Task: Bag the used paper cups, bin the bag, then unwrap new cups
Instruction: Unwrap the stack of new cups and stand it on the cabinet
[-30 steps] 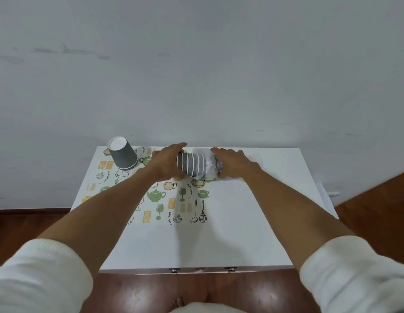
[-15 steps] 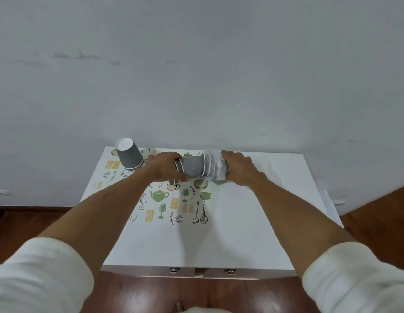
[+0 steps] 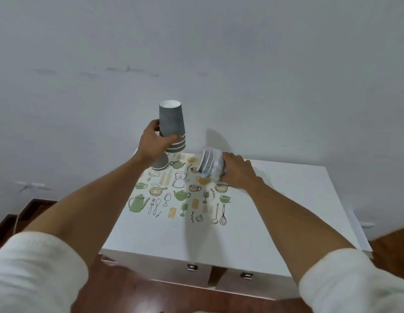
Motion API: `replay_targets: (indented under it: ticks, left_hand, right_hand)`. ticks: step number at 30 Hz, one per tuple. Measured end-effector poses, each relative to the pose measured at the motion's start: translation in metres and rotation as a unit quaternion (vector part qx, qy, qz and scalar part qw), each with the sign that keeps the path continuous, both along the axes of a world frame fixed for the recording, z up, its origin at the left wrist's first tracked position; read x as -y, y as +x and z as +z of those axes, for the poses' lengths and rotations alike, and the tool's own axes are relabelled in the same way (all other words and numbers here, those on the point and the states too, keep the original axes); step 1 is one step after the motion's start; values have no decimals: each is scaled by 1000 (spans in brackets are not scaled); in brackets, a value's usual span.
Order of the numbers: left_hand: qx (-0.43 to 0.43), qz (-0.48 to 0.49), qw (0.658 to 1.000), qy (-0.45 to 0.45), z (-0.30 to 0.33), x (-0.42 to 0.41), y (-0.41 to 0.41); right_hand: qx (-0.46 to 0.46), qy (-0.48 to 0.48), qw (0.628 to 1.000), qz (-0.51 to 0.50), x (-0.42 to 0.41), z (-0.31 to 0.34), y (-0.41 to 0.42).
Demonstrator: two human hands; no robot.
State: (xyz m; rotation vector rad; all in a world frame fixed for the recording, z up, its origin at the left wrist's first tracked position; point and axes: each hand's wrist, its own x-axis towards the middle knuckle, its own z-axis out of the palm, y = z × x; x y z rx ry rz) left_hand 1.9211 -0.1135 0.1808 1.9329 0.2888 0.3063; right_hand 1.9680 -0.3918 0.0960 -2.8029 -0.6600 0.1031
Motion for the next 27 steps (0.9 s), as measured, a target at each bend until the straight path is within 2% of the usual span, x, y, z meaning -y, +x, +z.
replay_targets:
  ticks: [3,10,24,26,27]
  left_hand:
    - [9,11,1000,17,2,-31,3]
    - [-29,-12,999,25,-31,-78,9]
    - [-133,-60,989,14,-91,-102,14]
    - [-181,-21,983,30,-97,-99,11]
    - [-235,11,972,22,-99,-97,7]
  right_hand:
    - [3,-6,1000,6,-18,-2,-2]
    - [3,-35,999,-19,-58,-10,-9]
    - [-27,-59,996,-53,-79,-25,-25]
    - [-41,-45,996,-59,-80,-24,-25]
    - [-51,-36,996,-62,-80,-25,-24]
